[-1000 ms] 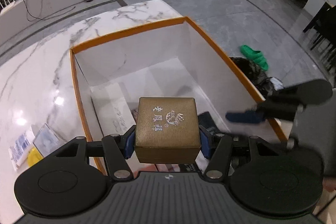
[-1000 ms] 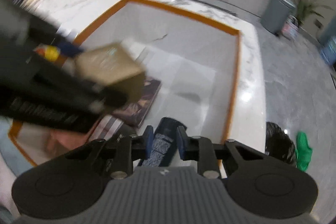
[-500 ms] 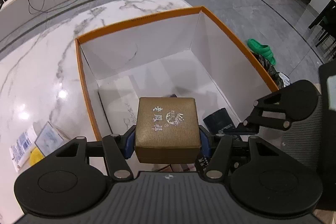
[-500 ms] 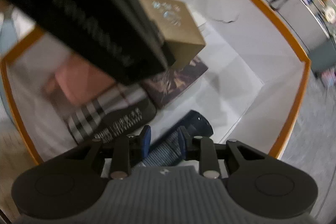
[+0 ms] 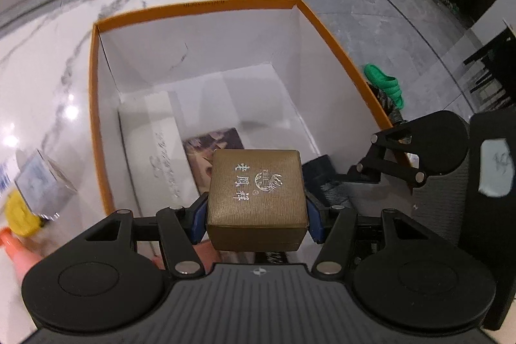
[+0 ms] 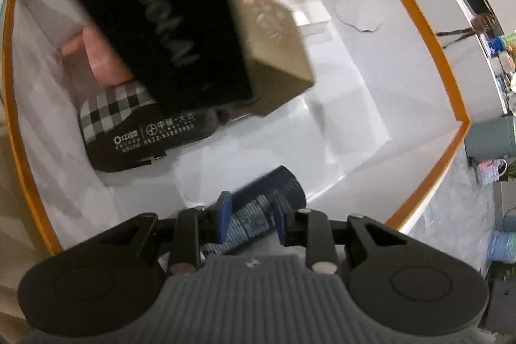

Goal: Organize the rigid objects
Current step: 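Lower the gold box and spray can into the orange box, open grippers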

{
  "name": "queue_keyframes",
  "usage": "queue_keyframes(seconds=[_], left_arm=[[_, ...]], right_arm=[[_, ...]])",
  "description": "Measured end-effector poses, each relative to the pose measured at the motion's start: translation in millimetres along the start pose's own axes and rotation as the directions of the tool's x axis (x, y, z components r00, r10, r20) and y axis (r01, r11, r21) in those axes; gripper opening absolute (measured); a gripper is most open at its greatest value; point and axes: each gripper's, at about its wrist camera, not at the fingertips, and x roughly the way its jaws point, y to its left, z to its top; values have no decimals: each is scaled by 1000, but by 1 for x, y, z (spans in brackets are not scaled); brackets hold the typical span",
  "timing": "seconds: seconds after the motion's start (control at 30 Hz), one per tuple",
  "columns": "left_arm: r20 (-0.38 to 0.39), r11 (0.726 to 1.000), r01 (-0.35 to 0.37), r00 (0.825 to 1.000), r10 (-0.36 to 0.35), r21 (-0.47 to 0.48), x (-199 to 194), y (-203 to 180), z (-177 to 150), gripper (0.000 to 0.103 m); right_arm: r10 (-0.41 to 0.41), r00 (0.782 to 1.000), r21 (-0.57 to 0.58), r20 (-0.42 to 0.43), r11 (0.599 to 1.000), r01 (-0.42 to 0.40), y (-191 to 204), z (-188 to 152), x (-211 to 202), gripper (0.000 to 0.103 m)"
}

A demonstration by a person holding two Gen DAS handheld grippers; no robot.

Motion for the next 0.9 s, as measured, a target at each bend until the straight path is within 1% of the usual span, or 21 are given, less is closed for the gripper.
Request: queue_keyframes(seconds=[0.1,0.17,0.23,0.33,0.4,0.43,0.5,0.57,0.67,0.77,0.8,0.87,0.9], left_arm=[[-18,999,29,999,-29,-25,3,-4,-3,67],[-40,998,39,998,-41,-41,9,-5,-4,67],[-66,997,42,997,-46,-68,17,-7,-5,67],[-100,993,52,993,-63,-107,26,-9,-6,67],[-133,989,74,987,-91,-126,31,-10,-8,67],[-146,989,76,985,-95,-130,33,-11,-8,67],[-161,992,58,984,-76,-114,36,-15,-9,67],[-171,994,50,983,-66,-98,37,-19,-8,68],[-182,992,61,980,-80,-109,38,-18,-11,71],[-176,991,70,980,-90,-117,35,-14,-11,70],[-175,990,73,980,-93,-119,34,-13,-11,69],[-179,990,79,979,-99,-117,33,-12,-12,55],[-183,989,84,977,-106,-120,34,-12,-12,53]], right_arm=[[12,999,35,36,999,-13,-3,-5,-11,26],[8,999,42,51,999,-11,-7,-8,-18,27],[25,997,43,66,999,-28,-8,-11,-23,28],[32,997,66,65,997,-36,-11,-14,-27,29],[34,997,80,70,996,-40,-10,-15,-31,29],[37,996,84,77,995,-44,-10,-15,-32,30],[36,996,85,81,995,-43,-9,-15,-33,33],[32,996,82,80,996,-38,-8,-15,-34,33],[28,996,93,83,995,-36,-9,-16,-36,33],[34,995,107,89,993,-44,-16,-18,-34,33],[36,995,111,89,993,-46,-14,-17,-34,33],[36,995,116,90,992,-46,-15,-17,-33,33],[35,995,117,89,992,-45,-16,-17,-32,33]])
